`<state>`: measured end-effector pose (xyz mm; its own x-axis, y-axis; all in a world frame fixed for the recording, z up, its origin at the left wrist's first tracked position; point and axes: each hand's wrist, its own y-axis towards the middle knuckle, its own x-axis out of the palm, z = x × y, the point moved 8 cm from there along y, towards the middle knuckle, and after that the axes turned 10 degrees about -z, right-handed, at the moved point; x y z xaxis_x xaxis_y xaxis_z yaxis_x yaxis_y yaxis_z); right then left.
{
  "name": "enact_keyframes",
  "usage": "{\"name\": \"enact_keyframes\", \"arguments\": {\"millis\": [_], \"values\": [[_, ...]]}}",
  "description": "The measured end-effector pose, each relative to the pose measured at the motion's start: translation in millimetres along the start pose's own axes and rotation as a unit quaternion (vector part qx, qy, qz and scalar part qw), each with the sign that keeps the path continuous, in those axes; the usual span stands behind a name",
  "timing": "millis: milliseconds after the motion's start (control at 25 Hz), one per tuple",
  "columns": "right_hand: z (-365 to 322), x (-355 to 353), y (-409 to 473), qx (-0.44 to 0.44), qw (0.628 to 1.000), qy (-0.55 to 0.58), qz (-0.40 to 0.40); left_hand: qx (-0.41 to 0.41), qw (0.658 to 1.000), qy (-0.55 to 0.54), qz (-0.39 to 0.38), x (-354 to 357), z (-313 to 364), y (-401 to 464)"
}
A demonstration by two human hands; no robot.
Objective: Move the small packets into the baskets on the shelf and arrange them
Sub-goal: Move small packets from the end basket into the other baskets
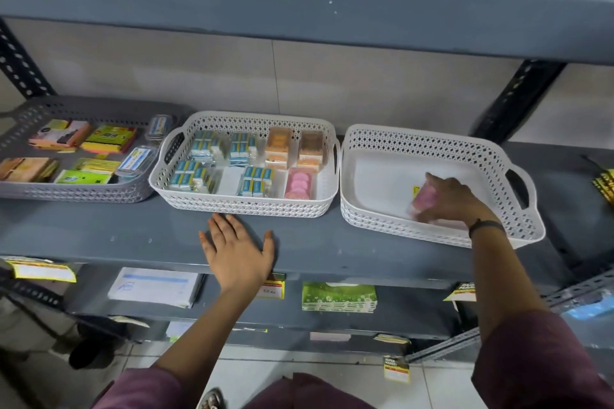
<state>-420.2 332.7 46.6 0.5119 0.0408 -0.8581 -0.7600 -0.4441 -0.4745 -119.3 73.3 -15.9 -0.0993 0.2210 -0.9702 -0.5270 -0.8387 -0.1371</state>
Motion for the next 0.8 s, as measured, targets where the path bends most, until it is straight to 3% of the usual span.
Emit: {"name": "enact_keyframes", "arguments": {"millis": [160, 280, 520, 640, 720, 800], "values": [[-89, -50, -39, -0.190, 0.965, 0.087, 0.159, 0.001, 1.000, -0.004, -0.001, 0, 0, -1], [-174, -48, -57, -0.329, 0.926, 0.097, 0.158, 0.002, 1.000, -0.003, -0.007, 0, -1, -1], [-252, 22, -13, -0.303, 0.950, -0.073, 0.009, 0.041, 0.998, -0.010, -0.046, 0, -4, 1], [-249, 40, 8, -0.258, 0.957, -0.127, -0.046, 0.056, 0.989, -0.102, -0.093, -11, -12, -2], [-246, 43, 8, -0.256, 0.958, -0.104, -0.073, 0.038, 0.974, -0.218, -0.047, -36, -19, -7], [-242, 30, 2, -0.283, 0.956, 0.033, -0.072, 0.048, 0.956, -0.281, 0.070, -76, -16, -17]]}}
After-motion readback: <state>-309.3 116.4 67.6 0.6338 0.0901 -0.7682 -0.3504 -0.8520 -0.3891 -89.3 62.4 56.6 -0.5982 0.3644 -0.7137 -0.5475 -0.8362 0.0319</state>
